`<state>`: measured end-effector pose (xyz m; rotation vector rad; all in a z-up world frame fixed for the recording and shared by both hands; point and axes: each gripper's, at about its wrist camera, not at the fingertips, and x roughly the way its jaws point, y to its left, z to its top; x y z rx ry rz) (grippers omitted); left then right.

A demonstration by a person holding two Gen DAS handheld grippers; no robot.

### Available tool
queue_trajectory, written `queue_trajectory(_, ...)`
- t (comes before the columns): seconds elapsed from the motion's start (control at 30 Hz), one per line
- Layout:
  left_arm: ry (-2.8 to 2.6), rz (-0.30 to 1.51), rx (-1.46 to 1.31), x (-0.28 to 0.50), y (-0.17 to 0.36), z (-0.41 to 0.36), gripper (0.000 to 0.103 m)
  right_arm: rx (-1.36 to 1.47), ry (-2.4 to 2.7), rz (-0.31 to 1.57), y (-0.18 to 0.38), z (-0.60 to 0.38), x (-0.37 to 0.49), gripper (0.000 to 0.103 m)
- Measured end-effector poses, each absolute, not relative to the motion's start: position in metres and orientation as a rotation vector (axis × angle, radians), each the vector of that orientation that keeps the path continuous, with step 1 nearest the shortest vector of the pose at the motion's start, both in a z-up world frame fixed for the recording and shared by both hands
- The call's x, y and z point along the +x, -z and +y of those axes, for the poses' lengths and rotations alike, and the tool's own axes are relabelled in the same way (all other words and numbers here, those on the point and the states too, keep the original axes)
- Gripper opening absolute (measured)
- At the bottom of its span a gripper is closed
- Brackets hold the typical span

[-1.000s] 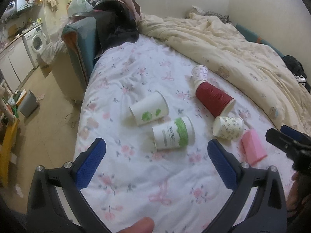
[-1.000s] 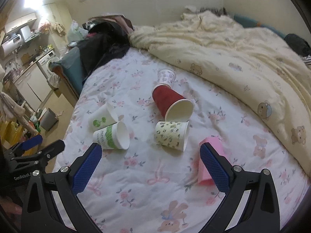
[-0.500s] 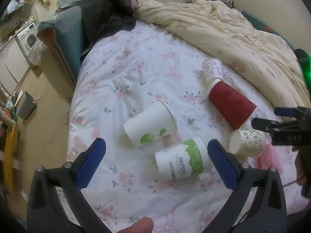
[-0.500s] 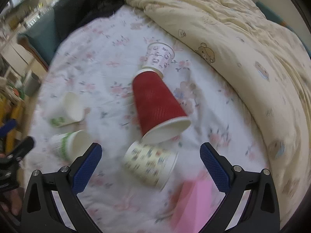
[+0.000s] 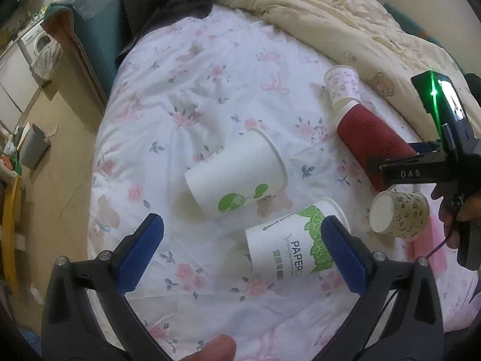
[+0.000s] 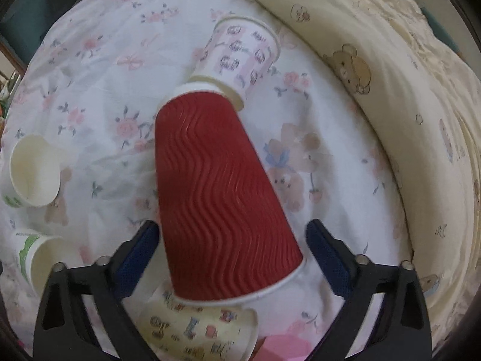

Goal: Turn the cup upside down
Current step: 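Move the right tool to the red ripple cup and close around its body, then lift the red cup with the right tool and bring it to the left tool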

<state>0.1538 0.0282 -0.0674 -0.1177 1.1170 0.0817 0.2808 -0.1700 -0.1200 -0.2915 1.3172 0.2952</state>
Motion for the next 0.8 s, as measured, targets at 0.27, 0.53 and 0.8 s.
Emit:
queue_trajectory(0.27,-0.096,1.101,-0.131,0.15,0.061,0.031,0.103,-0.269,-0.318,1.223,0.087,-0.183,0.275,0.083)
queue_trajectory(0.53,-0.088,1.071,-0.201,0.124,0.031,0.032,0.103,-0.159,-0.369,1.129,0.013,-0.193,0.227,0.083)
queue_trajectory(0.8,-0.092,1.037,-0.217,0.071,0.004,0.027,0.103,0.024,-0.404,1.134,0.001,-0.199,0.123,0.084)
